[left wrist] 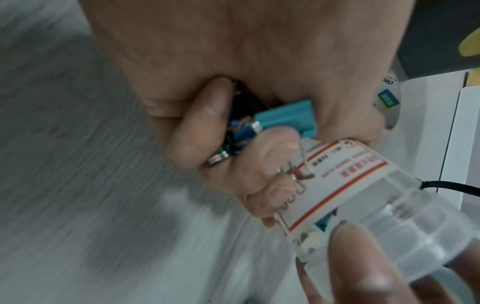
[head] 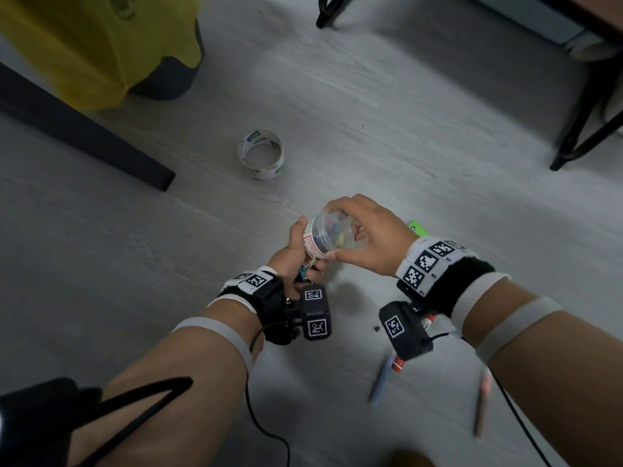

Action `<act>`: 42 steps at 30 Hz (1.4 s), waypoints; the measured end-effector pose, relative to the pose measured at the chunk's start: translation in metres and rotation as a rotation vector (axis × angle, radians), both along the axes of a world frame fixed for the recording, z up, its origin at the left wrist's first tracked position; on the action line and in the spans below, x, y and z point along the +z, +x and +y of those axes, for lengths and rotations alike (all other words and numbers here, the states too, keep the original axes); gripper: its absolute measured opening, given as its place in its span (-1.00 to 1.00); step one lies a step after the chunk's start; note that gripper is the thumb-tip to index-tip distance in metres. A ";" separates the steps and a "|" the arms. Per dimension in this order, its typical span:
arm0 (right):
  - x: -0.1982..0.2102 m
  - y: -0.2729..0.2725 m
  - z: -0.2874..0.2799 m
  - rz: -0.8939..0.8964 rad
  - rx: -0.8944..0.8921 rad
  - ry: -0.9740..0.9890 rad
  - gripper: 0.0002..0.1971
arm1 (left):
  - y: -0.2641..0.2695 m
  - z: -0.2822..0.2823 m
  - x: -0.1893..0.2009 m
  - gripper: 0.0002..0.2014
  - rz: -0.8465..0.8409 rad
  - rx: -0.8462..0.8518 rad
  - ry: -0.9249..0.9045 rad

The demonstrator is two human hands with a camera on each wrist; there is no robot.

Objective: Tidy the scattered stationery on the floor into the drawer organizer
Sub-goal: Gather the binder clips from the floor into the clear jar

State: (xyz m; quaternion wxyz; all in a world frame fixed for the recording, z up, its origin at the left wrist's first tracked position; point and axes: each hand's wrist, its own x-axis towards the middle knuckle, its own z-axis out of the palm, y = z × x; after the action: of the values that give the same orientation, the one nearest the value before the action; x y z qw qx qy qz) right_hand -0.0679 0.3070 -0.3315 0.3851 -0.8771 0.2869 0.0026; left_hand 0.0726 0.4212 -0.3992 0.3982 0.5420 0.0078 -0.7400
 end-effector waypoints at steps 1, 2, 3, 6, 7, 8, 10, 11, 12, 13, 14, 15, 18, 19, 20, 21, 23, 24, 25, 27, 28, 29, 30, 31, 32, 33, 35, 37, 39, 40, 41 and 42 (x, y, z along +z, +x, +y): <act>-0.002 -0.004 0.000 -0.024 -0.023 0.005 -0.29 | 0.000 -0.002 0.001 -0.23 -0.001 0.001 0.011; -0.003 -0.007 0.000 -0.048 -0.036 0.003 -0.29 | -0.001 -0.005 0.002 -0.23 -0.009 0.006 0.024; -0.005 -0.011 -0.001 -0.065 -0.034 -0.007 -0.30 | -0.001 -0.007 0.004 -0.24 -0.021 0.014 0.039; -0.014 -0.025 -0.005 -0.070 -0.111 -0.008 -0.30 | 0.003 -0.010 0.001 -0.23 -0.031 -0.008 0.072; -0.019 -0.030 -0.006 -0.062 -0.197 0.012 -0.30 | 0.004 -0.009 0.000 -0.22 -0.019 -0.024 0.076; -0.025 -0.034 -0.006 -0.036 -0.279 0.024 -0.31 | 0.005 -0.008 -0.001 -0.22 -0.003 -0.041 0.076; -0.037 -0.041 -0.003 0.066 -0.340 0.019 -0.32 | 0.003 -0.006 0.000 -0.22 0.040 -0.080 0.067; -0.042 -0.044 -0.001 0.137 -0.322 0.002 -0.32 | 0.001 -0.005 0.002 -0.22 0.056 -0.102 0.060; -0.045 -0.047 0.001 0.213 -0.292 -0.035 -0.31 | -0.002 -0.005 0.005 -0.22 0.067 -0.125 0.053; -0.046 -0.049 0.003 0.292 -0.260 -0.092 -0.27 | -0.004 -0.005 0.007 -0.23 0.074 -0.144 0.048; -0.046 -0.052 0.004 0.360 -0.231 -0.155 -0.19 | -0.006 -0.004 0.008 -0.23 0.084 -0.157 0.045; -0.046 -0.054 0.005 0.402 -0.204 -0.206 -0.09 | -0.008 -0.002 0.008 -0.22 0.095 -0.166 0.043; -0.038 -0.053 0.006 0.291 -0.117 -0.185 0.07 | -0.009 0.004 0.004 -0.21 0.112 -0.166 0.033; -0.034 -0.050 0.008 0.230 -0.069 -0.138 0.07 | -0.009 0.006 0.003 -0.20 0.115 -0.166 0.034; -0.031 -0.045 0.010 0.180 -0.027 -0.096 0.04 | -0.009 0.007 0.002 -0.20 0.118 -0.171 0.032; -0.029 -0.041 0.013 0.129 -0.004 -0.062 -0.01 | -0.010 0.006 0.002 -0.20 0.118 -0.168 0.031; -0.028 -0.031 0.017 0.018 -0.021 0.020 -0.15 | -0.009 0.004 0.002 -0.19 0.103 -0.143 0.044; -0.028 -0.028 0.018 -0.022 -0.052 0.059 -0.20 | -0.007 0.003 0.003 -0.18 0.083 -0.136 0.056; -0.029 -0.027 0.018 -0.047 -0.094 0.084 -0.24 | -0.004 0.003 0.004 -0.16 0.014 -0.158 0.064; -0.033 -0.028 0.015 -0.057 -0.213 0.096 -0.30 | 0.002 0.001 0.006 -0.13 -0.255 -0.253 0.077; -0.037 -0.030 0.012 -0.042 -0.277 0.090 -0.32 | 0.004 0.000 0.007 -0.20 -0.387 -0.227 0.063; -0.041 -0.033 0.010 -0.007 -0.327 0.078 -0.33 | 0.006 -0.001 0.005 -0.34 -0.488 -0.128 0.047; -0.045 -0.036 0.009 0.036 -0.356 0.061 -0.33 | 0.008 -0.001 0.002 -0.49 -0.568 -0.002 0.038; -0.049 -0.037 0.010 0.078 -0.363 0.044 -0.33 | 0.010 -0.001 -0.003 -0.62 -0.662 0.097 0.028; -0.051 -0.038 0.010 0.111 -0.350 0.028 -0.32 | 0.012 -0.001 -0.007 -0.72 -0.751 0.148 0.019; -0.052 -0.037 0.012 0.135 -0.326 0.014 -0.31 | 0.014 0.000 -0.010 -0.82 -0.832 0.132 0.010; -0.051 -0.034 0.013 0.168 -0.278 -0.001 -0.31 | 0.015 0.001 -0.011 -0.90 -0.931 -0.017 -0.010; -0.048 -0.031 0.013 0.200 -0.249 -0.005 -0.30 | 0.014 0.001 -0.010 -0.77 -0.998 -0.195 -0.009; -0.045 -0.029 0.011 0.230 -0.234 -0.007 -0.28 | 0.014 0.000 -0.008 -0.73 -1.095 -0.330 -0.019; -0.043 -0.029 0.010 0.247 -0.226 -0.006 -0.27 | 0.014 -0.001 -0.007 -0.73 -1.143 -0.383 -0.024; -0.042 -0.028 0.010 0.267 -0.218 -0.008 -0.25 | 0.014 -0.002 -0.007 -0.75 -1.180 -0.427 -0.022; -0.041 -0.028 0.011 0.290 -0.205 -0.016 -0.25 | 0.015 -0.003 -0.007 -0.79 -1.213 -0.454 -0.025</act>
State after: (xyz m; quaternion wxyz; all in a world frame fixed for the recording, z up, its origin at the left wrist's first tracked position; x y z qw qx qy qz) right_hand -0.0954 0.3181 -0.3727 0.3309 -0.8368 0.4273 0.0874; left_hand 0.0881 0.4181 -0.4058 0.1714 0.8474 -0.3420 -0.3682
